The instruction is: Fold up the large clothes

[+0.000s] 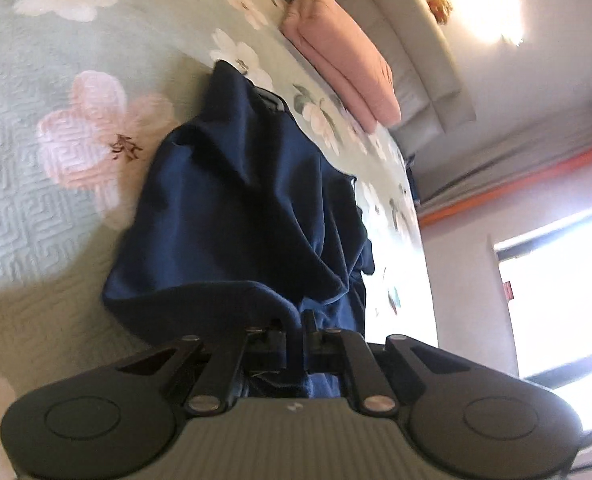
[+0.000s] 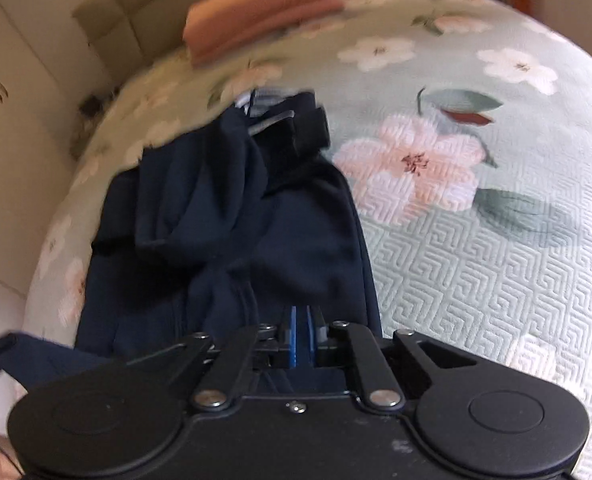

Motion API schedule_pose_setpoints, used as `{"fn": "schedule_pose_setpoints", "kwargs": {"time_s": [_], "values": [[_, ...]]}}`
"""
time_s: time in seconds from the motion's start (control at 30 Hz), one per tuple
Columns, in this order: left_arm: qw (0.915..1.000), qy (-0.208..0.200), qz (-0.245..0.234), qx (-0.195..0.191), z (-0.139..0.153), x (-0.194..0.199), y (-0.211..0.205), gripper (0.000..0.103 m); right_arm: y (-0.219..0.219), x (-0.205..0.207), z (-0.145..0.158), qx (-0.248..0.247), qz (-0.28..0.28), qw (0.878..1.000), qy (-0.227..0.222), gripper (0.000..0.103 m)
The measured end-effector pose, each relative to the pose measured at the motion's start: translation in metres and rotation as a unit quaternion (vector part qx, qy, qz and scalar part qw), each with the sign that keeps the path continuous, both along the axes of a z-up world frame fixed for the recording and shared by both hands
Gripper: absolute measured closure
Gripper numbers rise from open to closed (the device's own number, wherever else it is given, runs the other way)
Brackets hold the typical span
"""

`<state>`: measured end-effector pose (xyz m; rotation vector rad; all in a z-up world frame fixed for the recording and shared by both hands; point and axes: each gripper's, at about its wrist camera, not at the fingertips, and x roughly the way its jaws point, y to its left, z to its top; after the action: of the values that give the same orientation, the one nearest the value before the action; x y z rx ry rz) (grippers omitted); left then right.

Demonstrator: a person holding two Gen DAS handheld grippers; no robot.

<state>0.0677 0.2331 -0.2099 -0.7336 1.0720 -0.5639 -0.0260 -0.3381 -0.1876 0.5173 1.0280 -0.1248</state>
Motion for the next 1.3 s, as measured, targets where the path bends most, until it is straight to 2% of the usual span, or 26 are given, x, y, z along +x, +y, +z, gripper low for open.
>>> {"fn": "schedule_pose_setpoints", "kwargs": {"time_s": [0.03, 0.07, 0.1, 0.17, 0.2, 0.3, 0.4, 0.43, 0.5, 0.53, 0.57, 0.6, 0.63, 0.67, 0.77, 0.83, 0.97, 1.13, 1.27, 1.3], "values": [[1.0, 0.004, -0.005, 0.003, -0.002, 0.001, -0.003, 0.096, -0.003, 0.002, -0.01, 0.014, -0.005, 1.0, 0.023, 0.083], [0.9999, 0.012, -0.008, 0.004, -0.006, 0.0, -0.006, 0.096, -0.006, 0.002, -0.02, 0.028, -0.012, 0.999, 0.046, 0.057], [0.9998, 0.019, -0.008, 0.003, -0.009, -0.002, -0.006, 0.096, -0.009, -0.001, -0.029, 0.039, -0.026, 0.997, 0.063, 0.04], [0.9994, 0.034, -0.005, 0.002, -0.018, -0.009, -0.003, 0.096, -0.011, -0.01, -0.046, 0.058, -0.048, 0.994, 0.082, 0.027], [0.9991, 0.042, -0.001, 0.002, -0.024, -0.01, -0.003, 0.096, -0.012, -0.015, -0.056, 0.068, -0.053, 0.991, 0.1, 0.023], [0.9977, 0.067, 0.007, 0.003, -0.039, -0.019, 0.005, 0.096, 0.002, -0.032, -0.083, 0.076, -0.035, 0.983, 0.162, 0.022], [0.9966, 0.081, 0.011, 0.009, -0.047, -0.026, 0.012, 0.096, 0.016, -0.051, -0.106, 0.053, -0.023, 0.979, 0.196, 0.022], [0.9964, 0.083, 0.011, 0.009, -0.048, -0.027, 0.014, 0.096, 0.02, -0.057, -0.112, 0.057, -0.022, 0.977, 0.203, 0.022], [0.9961, 0.087, 0.011, 0.009, -0.051, -0.029, 0.015, 0.096, 0.028, -0.067, -0.115, 0.059, -0.022, 0.981, 0.181, 0.015], [0.996, 0.088, 0.011, 0.011, -0.052, -0.029, 0.016, 0.096, 0.034, -0.067, -0.114, 0.056, -0.014, 0.984, 0.168, 0.015], [0.9958, 0.09, 0.01, 0.013, -0.053, -0.029, 0.015, 0.096, 0.041, -0.066, -0.112, 0.063, -0.002, 0.985, 0.16, 0.032], [0.9958, 0.09, 0.01, 0.013, -0.053, -0.029, 0.015, 0.096, 0.049, -0.065, -0.11, 0.07, 0.011, 0.985, 0.154, 0.058], [0.9959, 0.09, 0.009, 0.013, -0.054, -0.028, 0.014, 0.096, 0.059, -0.063, -0.107, 0.074, 0.024, 0.985, 0.151, 0.071], [0.9959, 0.089, 0.009, 0.013, -0.054, -0.027, 0.013, 0.096, 0.064, -0.061, -0.107, 0.089, 0.035, 0.984, 0.15, 0.089], [0.9964, 0.082, 0.012, 0.02, -0.05, -0.026, 0.011, 0.096, 0.064, -0.061, -0.093, 0.098, 0.027, 0.988, 0.119, 0.09], [0.997, 0.072, 0.021, 0.017, -0.044, -0.025, 0.012, 0.096, 0.049, -0.06, -0.074, 0.115, 0.006, 0.99, 0.077, 0.09], [0.9983, 0.033, 0.045, -0.015, -0.019, -0.01, 0.015, 0.096, 0.031, -0.035, -0.021, 0.09, 0.014, 0.996, 0.001, 0.09], [0.996, -0.06, 0.055, -0.037, 0.022, 0.043, 0.009, 0.096, 0.003, 0.033, 0.038, 0.052, 0.025, 0.993, -0.107, 0.09], [0.9871, -0.136, 0.068, -0.05, 0.044, 0.122, 0.0, 0.096, -0.028, 0.119, 0.05, 0.028, 0.025, 0.986, -0.165, 0.09], [0.9853, -0.151, 0.068, -0.04, 0.046, 0.143, -0.006, 0.096, -0.03, 0.144, 0.051, 0.015, 0.024, 0.985, -0.173, 0.09]]}}
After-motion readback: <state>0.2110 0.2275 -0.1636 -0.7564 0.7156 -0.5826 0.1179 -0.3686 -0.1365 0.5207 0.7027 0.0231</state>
